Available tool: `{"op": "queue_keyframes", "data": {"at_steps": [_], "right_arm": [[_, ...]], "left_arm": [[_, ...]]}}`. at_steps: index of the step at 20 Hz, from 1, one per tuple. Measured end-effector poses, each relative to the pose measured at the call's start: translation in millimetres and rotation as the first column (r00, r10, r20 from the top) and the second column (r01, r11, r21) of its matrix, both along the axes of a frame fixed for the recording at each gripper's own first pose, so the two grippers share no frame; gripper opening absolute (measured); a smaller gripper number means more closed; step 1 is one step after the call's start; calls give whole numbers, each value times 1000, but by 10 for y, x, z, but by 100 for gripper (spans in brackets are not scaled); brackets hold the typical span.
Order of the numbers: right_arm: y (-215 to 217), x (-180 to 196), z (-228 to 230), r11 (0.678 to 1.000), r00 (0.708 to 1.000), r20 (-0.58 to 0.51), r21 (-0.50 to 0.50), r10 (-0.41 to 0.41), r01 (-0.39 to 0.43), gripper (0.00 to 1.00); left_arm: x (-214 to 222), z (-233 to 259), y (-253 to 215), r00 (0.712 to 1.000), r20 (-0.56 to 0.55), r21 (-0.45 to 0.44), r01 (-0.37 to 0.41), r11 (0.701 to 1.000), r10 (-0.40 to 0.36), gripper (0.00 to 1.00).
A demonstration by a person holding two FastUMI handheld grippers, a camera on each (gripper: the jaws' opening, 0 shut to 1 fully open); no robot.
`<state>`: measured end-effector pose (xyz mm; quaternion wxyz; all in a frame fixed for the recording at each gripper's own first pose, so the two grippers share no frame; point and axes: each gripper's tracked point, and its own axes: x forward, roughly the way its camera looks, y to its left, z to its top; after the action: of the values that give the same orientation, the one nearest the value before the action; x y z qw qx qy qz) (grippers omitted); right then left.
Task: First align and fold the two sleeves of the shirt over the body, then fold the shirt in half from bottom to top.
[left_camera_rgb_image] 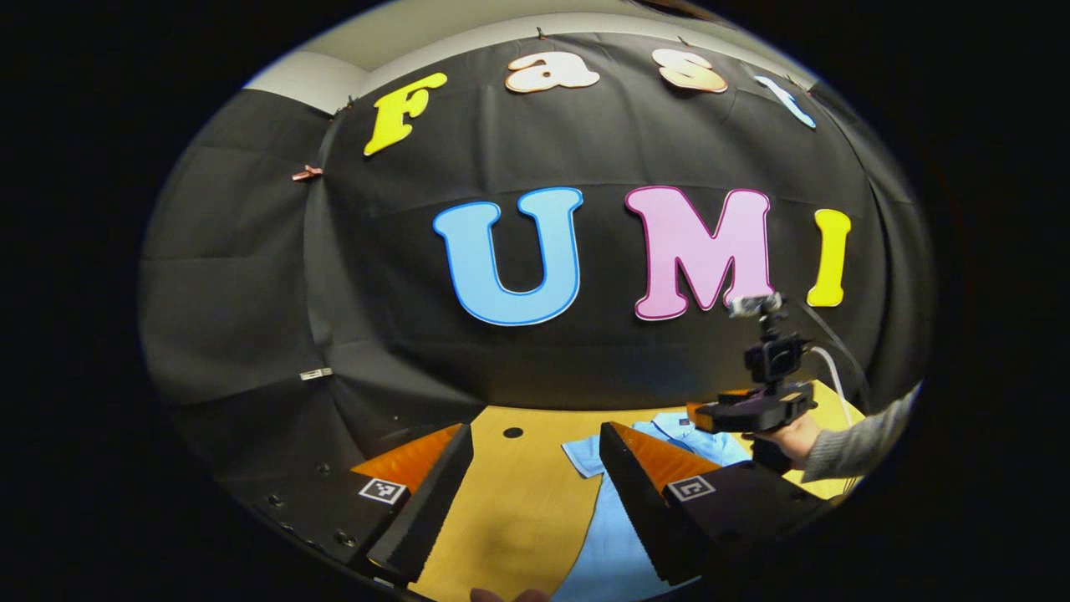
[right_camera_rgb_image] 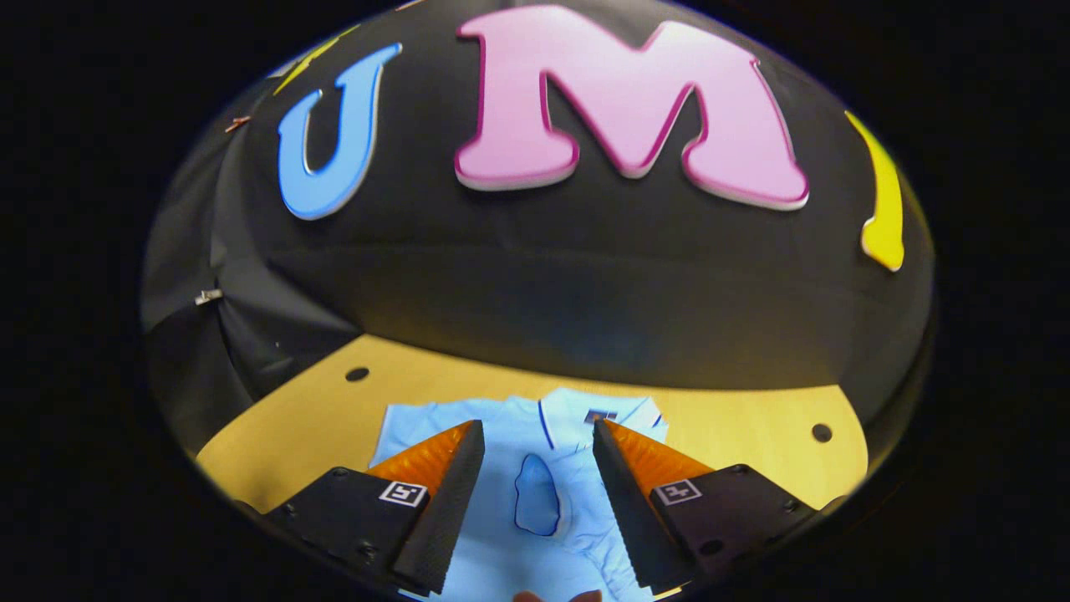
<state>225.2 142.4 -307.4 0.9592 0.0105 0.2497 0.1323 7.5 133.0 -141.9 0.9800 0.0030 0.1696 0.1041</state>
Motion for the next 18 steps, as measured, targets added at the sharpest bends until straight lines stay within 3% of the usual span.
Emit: {"op": "queue_keyframes", "data": {"at_steps": [6,10,12,16,18], "right_arm": [[-295,-795,1496,995,975,221,103,-29,6,83],[-564,-1378,2133,995,942,331,95,-50,20,83],[-668,-1678,2362,997,929,366,70,-54,30,84],[-771,-2059,2508,997,934,350,60,-74,57,84],[-895,-2158,2533,993,935,336,65,-114,98,84]], "left_arm": [[753,-467,-101,995,-21,-63,95,993,-96,98],[1437,-1129,-122,981,-146,-122,109,987,-126,98],[1757,-1576,-160,958,-253,-151,98,984,-134,98],[2214,-2498,-279,891,-426,-271,38,962,-155,98],[2386,-2836,-237,861,-490,-259,6,966,-137,99]]}}
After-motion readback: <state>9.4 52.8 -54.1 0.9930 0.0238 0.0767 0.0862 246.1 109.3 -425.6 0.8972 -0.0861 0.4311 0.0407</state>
